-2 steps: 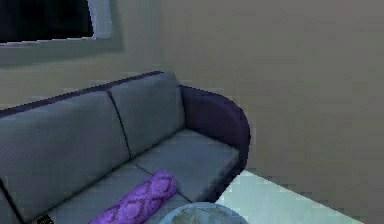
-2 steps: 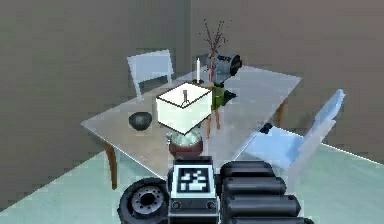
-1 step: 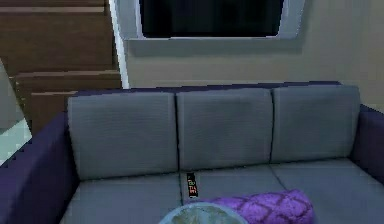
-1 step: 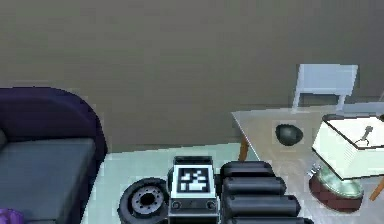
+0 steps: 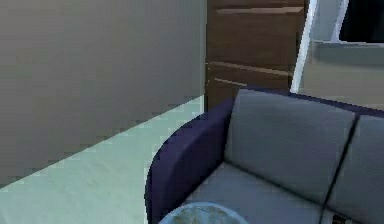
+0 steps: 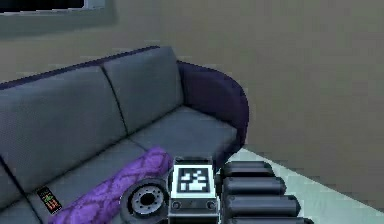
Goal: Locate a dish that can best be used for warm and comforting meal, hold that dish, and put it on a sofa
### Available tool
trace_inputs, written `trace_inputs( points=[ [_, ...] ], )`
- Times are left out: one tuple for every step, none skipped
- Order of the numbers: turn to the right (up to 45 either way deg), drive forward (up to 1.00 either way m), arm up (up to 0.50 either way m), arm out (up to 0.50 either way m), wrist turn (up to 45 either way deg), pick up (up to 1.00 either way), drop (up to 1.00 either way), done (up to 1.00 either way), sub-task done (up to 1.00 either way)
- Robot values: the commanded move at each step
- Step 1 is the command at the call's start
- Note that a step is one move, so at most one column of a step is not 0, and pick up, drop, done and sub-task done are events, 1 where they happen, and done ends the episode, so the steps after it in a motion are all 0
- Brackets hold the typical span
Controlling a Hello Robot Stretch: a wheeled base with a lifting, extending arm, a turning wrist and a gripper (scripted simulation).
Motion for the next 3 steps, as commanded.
trace_inputs(
  points=[
    [-45.0, 0.0, 0.0, 0.0, 0.0, 0.0, 0.0, 0.0, 0.0],
    [-30.0, 0.0, 0.0, 0.0, 0.0, 0.0, 0.0, 0.0, 0.0],
    [45.0, 0.0, 0.0, 0.0, 0.0, 0.0, 0.0, 0.0, 0.0]
  ],
)
